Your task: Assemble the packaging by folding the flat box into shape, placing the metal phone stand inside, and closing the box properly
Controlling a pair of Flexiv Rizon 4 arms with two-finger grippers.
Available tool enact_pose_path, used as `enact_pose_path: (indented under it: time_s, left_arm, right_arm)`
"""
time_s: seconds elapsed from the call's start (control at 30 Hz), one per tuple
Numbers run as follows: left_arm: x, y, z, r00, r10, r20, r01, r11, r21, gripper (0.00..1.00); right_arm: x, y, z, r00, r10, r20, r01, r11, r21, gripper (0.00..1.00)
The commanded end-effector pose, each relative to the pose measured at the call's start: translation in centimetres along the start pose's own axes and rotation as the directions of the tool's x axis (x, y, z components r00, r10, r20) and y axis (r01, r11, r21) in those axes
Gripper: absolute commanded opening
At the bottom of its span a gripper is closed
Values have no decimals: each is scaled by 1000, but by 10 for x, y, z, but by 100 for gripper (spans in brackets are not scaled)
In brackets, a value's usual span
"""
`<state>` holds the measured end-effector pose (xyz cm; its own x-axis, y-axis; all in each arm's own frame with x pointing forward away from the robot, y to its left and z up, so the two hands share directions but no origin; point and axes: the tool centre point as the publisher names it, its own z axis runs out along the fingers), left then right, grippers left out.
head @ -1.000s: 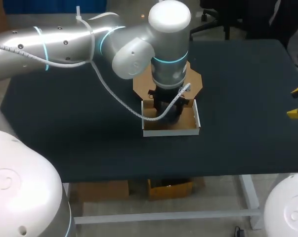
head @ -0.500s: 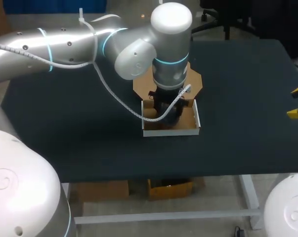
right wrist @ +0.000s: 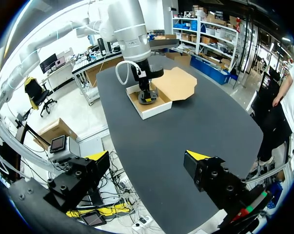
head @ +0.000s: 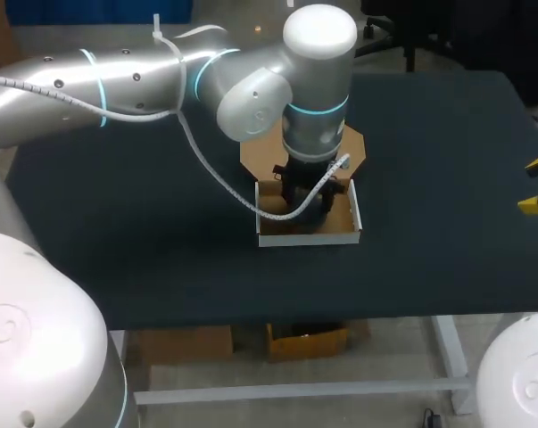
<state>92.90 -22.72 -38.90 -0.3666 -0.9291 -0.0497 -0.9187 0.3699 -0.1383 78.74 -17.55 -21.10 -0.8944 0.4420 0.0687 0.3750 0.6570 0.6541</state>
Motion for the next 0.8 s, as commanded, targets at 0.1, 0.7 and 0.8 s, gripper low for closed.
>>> enact_pose_path:
  time_s: [0.1,0.7,0.8]
  left_arm:
    - [2,-4,1,1000,0,9,0,1000,-6,0]
    - [-3,-7,2,999,-26,19,27,1000,-11,100]
    - [-4,-6,-1,999,-47,13,47,999,-14,100]
  right_arm:
    - [1,0,-1,1000,0,-1,0,1000,0,100]
    - [1,0,-1,1000,0,-1,0,1000,0,100]
    - [1,0,-1,1000,0,-1,0,1000,0,100]
